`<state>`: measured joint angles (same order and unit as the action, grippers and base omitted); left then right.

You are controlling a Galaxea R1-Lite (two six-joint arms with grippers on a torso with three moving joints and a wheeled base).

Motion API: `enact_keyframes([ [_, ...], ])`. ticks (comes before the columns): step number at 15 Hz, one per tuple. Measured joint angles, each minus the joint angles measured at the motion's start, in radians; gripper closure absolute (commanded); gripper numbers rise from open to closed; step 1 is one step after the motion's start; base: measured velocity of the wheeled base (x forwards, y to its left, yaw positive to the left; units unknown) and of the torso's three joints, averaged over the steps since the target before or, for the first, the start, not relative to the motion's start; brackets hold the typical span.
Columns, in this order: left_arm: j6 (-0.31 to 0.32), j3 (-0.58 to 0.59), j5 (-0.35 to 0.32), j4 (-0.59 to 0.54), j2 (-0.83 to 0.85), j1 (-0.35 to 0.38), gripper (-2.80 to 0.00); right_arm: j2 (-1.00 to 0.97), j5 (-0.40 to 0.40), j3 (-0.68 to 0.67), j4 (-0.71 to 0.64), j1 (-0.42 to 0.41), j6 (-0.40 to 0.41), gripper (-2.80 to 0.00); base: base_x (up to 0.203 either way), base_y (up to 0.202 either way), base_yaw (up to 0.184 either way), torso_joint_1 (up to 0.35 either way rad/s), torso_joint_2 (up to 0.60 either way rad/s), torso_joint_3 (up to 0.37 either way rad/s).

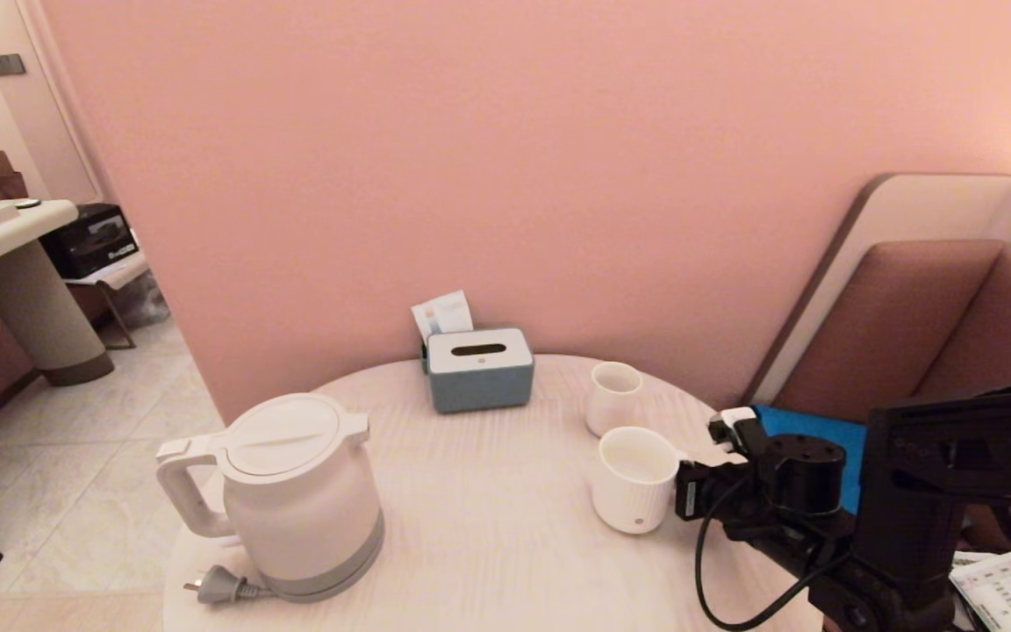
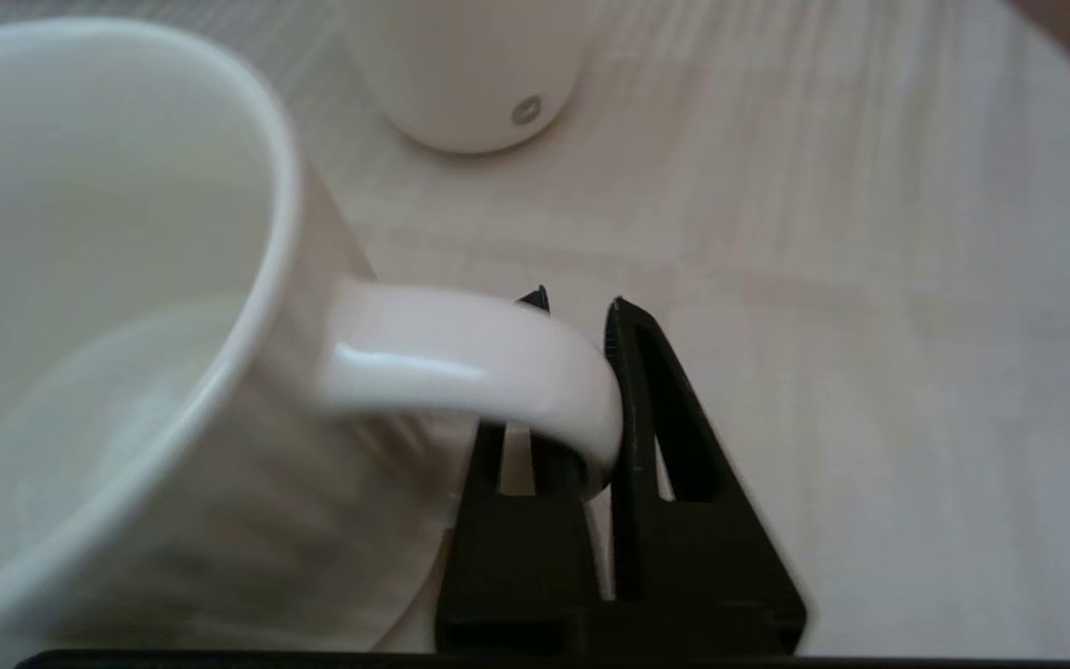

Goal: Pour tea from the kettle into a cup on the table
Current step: Pick up the cup

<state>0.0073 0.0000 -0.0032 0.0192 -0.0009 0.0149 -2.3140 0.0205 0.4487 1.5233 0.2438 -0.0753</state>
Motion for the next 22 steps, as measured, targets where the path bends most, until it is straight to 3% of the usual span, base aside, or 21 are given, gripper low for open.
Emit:
enact_keyframes([
  [16, 0.0, 0.0, 0.0, 0.0, 0.0, 0.0, 0.0, -0.001, 0.0, -0.007, -0.001, -0.001, -0.008, 0.0, 0.0, 0.0, 0.0, 0.0, 0.0, 0.0],
  [22, 0.0, 0.0, 0.0, 0.0, 0.0, 0.0, 0.0, 0.031, -0.001, -0.016, -0.005, -0.041, -0.046, 0.0, 0.0, 0.0, 0.0, 0.0, 0.0, 0.0],
])
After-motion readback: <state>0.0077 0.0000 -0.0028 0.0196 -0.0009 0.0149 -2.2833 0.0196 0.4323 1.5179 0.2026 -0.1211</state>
